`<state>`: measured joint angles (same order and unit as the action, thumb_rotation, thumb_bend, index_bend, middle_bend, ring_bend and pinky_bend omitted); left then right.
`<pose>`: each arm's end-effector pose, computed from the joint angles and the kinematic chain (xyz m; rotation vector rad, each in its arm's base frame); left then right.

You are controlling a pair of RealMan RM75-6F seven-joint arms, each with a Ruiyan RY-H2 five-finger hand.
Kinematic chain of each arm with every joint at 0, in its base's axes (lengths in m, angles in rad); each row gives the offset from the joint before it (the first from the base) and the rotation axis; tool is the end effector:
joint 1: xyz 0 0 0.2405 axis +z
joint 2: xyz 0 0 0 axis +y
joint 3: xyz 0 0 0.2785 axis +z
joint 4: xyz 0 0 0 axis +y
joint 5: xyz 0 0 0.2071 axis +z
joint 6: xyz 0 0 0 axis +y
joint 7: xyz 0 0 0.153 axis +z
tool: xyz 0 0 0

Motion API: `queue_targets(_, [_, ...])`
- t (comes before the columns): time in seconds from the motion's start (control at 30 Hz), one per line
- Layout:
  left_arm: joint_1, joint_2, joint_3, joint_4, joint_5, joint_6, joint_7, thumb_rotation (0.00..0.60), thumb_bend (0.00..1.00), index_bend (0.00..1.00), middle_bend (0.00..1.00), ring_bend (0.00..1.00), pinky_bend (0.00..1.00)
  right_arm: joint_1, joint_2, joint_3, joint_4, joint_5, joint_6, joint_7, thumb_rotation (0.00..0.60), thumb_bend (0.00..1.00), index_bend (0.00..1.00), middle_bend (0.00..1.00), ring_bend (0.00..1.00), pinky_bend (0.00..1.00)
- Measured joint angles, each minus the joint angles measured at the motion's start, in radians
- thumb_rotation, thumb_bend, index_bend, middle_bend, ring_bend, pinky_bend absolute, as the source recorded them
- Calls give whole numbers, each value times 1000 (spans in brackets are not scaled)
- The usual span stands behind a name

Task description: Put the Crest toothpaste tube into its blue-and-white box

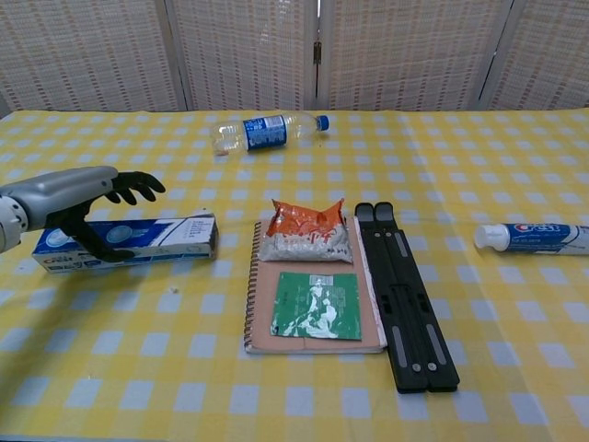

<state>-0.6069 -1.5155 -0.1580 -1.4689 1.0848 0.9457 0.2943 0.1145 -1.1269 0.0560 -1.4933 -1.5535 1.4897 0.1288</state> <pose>-0.2249 0.3434 -0.0072 -1.7593 -1.1083 -0.8186 -0.3382 -0.2044 0.1791 1.4259 -0.8705 0.9750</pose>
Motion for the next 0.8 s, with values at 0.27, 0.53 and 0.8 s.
queue_targets(0.27, [-16, -10, 7, 44, -17, -34, -14, 600, 289, 185, 218, 262, 283, 5, -2, -2, 2, 4, -18, -5, 600, 397, 0, 0, 0, 0])
queue_targets(0.53, [-29, -20, 11, 91, -52, -64, -15, 600, 290, 218, 273, 330, 396, 7, -3, -11, -2, -7, -22, -12, 600, 396, 0, 0, 0, 0])
queue_targets(0.8, [-46, -27, 6, 117, -119, -82, 10, 600, 295, 339, 404, 440, 504, 9, -7, -15, -4, -10, -30, -18, 600, 397, 0, 0, 0, 0])
